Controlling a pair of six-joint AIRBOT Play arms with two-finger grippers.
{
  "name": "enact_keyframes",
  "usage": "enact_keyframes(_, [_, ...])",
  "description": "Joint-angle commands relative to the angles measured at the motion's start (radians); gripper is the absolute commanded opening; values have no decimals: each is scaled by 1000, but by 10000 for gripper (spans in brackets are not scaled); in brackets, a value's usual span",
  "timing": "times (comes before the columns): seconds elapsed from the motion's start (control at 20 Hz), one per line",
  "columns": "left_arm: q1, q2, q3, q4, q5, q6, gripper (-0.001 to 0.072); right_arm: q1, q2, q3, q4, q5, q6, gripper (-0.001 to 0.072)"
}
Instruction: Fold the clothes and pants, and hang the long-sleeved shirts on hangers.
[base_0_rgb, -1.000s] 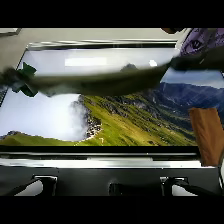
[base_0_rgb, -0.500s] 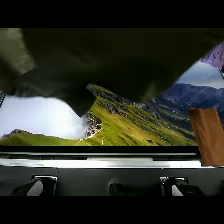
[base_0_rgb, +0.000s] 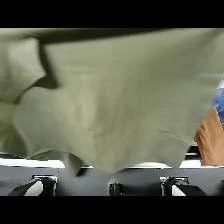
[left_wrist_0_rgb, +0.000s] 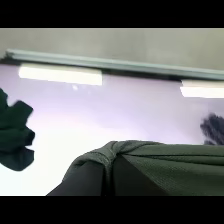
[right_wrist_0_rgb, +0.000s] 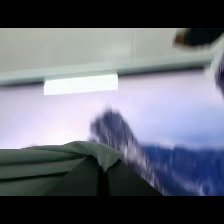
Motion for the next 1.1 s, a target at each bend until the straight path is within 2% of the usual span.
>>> enact_keyframes(0.0, [-40, -247, 0, -55, -82, 49, 13, 0, -226, -72, -8, -103, 12, 26])
enact_keyframes(0.2, [-124, -616, 1, -54, -39, 60, 13, 0, -533, -90, -5, -54, -19, 26])
enact_keyframes(0.35, [-179, -831, 2, -55, 100, 63, 13, 0, -713, -90, 20, 70, -40, 26])
enact_keyframes(0.5, [-207, -932, 3, -60, 268, 63, 13, 0, -800, -90, 25, 169, -40, 26])
enact_keyframes(0.6, [-208, -941, 3, -61, 333, 63, 13, 0, -812, -90, 24, 196, -40, 26])
enact_keyframes(0.75, [-206, -936, 3, -61, 291, 93, 14, 0, -811, -90, 24, 126, -39, 26])
enact_keyframes(1.05, [-206, -936, 2, 33, 43, 88, 14, 1, -820, -95, 19, -82, -29, 26])
